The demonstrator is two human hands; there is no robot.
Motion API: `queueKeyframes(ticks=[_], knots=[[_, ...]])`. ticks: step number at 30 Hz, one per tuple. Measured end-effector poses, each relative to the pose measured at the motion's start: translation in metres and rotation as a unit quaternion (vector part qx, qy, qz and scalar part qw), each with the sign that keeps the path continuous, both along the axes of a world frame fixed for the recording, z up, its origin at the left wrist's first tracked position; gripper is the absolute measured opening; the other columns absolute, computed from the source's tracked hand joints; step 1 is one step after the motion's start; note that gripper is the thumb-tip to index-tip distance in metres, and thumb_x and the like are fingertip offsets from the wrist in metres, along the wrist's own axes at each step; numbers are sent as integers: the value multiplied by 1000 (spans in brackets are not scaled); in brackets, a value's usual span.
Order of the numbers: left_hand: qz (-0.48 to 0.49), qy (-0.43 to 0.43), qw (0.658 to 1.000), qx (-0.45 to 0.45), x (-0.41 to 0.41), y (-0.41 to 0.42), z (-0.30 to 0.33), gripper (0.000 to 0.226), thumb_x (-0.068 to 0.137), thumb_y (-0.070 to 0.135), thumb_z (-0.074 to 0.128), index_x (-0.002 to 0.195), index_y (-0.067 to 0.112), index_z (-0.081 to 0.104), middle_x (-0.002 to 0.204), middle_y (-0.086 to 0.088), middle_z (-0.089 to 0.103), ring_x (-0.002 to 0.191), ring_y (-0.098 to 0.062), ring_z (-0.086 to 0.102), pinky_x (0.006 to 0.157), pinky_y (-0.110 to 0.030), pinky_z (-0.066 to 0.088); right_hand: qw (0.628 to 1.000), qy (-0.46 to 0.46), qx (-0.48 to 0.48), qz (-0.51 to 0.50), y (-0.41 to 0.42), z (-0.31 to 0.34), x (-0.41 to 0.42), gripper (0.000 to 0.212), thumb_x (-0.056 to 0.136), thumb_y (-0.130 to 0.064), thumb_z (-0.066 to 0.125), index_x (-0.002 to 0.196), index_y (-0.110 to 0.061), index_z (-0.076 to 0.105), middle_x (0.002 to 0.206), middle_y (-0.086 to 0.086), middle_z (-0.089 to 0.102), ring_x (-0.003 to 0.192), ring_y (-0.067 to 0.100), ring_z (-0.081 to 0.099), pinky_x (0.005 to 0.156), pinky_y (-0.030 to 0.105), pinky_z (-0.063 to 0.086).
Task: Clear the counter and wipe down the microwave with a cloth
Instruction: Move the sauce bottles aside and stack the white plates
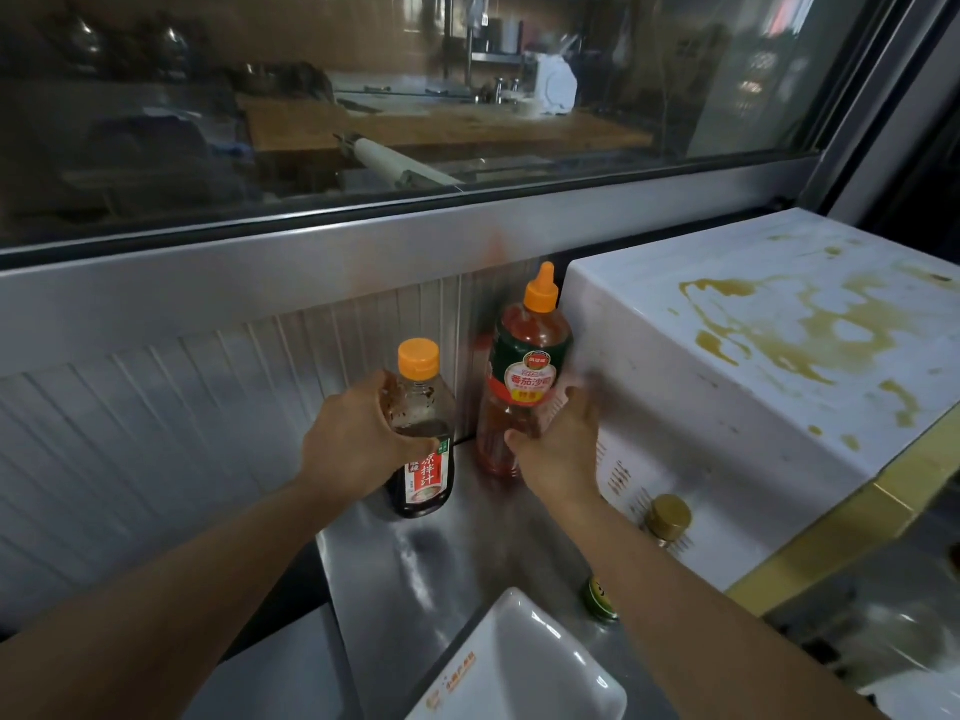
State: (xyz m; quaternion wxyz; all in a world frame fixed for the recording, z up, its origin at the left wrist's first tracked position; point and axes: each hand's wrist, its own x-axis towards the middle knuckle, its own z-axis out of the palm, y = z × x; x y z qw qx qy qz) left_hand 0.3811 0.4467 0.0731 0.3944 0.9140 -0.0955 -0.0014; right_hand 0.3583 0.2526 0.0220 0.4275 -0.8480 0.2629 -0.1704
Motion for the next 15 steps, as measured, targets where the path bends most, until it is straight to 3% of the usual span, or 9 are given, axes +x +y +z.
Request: queueKeyframes(ticks=[6,10,15], knots=[[1,-11,1000,-13,3,-1,-10,59,57,31,85,108,21,58,102,3,68,95,-19,64,85,-44,54,992,112,56,13,9,-31,10,81,82,-30,71,137,-1,19,140,21,41,121,38,49,95,39,44],[13,-17,1000,-12,10,2,-21,58,56,32,85,105,22,56,101,4,67,94,-19,63,85,-43,53,990,122,61,-18,13,-36,26,91,83,-31,70,143,2,9,144,25,31,126,40,43,99,39,41],[18,-18,1000,-10,19,2,-32,57,56,31,85,103,18,56,98,1,68,93,-22,64,83,-44,53,992,125,28,-13,7,-40,33,80,87,-26,66,140,4,15,142,26,32,125,40,43,98,38,41]])
